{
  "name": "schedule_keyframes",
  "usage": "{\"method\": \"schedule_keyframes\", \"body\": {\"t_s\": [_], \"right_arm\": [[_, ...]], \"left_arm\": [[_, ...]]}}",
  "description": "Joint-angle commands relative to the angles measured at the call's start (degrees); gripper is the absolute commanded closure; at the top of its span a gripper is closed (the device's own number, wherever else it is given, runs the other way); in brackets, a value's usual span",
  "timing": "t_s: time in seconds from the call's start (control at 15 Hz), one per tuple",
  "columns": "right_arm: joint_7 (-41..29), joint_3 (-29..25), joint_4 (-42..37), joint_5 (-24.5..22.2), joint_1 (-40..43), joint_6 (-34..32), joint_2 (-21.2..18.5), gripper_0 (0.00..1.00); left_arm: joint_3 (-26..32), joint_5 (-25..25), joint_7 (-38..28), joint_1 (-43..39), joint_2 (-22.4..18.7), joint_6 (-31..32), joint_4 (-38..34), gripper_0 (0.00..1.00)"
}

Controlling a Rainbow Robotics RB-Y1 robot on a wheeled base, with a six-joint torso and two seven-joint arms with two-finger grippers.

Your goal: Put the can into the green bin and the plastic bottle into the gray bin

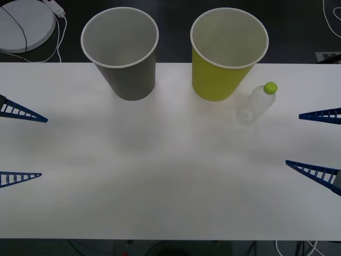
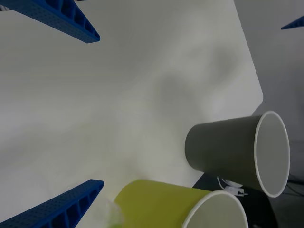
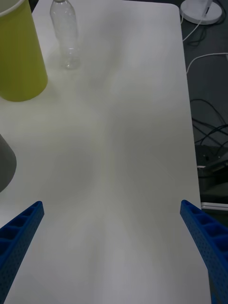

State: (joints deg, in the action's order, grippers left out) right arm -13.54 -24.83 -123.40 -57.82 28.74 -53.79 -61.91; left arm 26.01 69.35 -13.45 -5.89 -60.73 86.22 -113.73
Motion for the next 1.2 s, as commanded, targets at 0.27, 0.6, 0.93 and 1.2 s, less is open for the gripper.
{"method": "schedule_keyframes", "body": {"t_s": [0.27, 0.6, 0.93, 1.2], "right_arm": [[1.85, 1.89, 5.63, -0.28, 0.79, 2.20, 6.01, 0.00], [2.73, 4.44, 8.09, -0.28, 2.02, 9.67, 7.77, 0.00], [3.69, 9.54, 8.09, -2.30, 1.67, 19.69, 8.56, 0.00], [3.60, 15.52, 8.09, -3.09, -0.27, 26.89, 8.56, 0.00]], "left_arm": [[0.00, 0.00, 0.00, 0.00, 0.00, 0.00, 0.00, 0.00], [0.00, 0.00, 0.00, 0.00, 0.00, 0.00, 0.00, 0.00], [0.00, 0.00, 0.00, 0.00, 0.00, 0.00, 0.00, 0.00], [0.00, 0.00, 0.00, 0.00, 0.00, 0.00, 0.00, 0.00]]}}
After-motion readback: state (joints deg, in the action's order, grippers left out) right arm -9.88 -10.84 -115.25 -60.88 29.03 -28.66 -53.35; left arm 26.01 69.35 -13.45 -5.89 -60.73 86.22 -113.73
